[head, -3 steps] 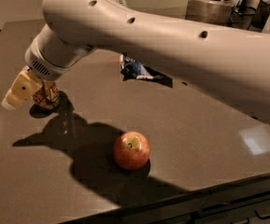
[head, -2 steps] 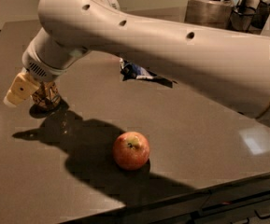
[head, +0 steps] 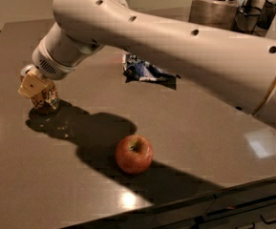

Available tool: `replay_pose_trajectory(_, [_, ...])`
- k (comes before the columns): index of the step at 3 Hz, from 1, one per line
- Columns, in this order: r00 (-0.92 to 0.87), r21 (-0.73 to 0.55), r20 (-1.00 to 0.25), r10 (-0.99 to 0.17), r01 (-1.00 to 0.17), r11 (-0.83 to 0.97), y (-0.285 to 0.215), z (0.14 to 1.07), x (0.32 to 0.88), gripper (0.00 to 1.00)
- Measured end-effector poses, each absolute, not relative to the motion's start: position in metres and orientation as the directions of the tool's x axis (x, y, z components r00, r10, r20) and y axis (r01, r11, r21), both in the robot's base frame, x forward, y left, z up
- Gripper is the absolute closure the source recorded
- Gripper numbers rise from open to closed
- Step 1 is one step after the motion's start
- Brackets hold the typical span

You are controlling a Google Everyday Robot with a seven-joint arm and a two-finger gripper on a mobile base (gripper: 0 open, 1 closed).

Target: Knock orange can over

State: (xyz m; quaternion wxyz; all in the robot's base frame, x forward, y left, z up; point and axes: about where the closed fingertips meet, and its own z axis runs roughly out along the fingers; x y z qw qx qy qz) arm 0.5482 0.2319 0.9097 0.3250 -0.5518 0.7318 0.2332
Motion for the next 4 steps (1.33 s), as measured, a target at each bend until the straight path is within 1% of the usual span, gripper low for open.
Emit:
replay_pose_trajectory(1, [-0.111, -0.078, -0.697, -0.709, -0.97, 0.23, 0.21, 0.952, 0.554, 0.99])
replay_pose_trajectory(2, [-0.065, -0.126, -0.609, -0.79, -0.976, 0.177, 0.191, 0.972, 0.551, 1.0])
replay_pose_trajectory(3, [-0.032, -0.152, -0.494, -0.869, -0.981, 0.123, 0.181, 0.972, 0.551, 1.0])
replay_pose_trajectory(4, [-0.002, -0.144, -0.359, -0.933, -0.988, 0.058, 0.176, 0.954, 0.552, 1.0])
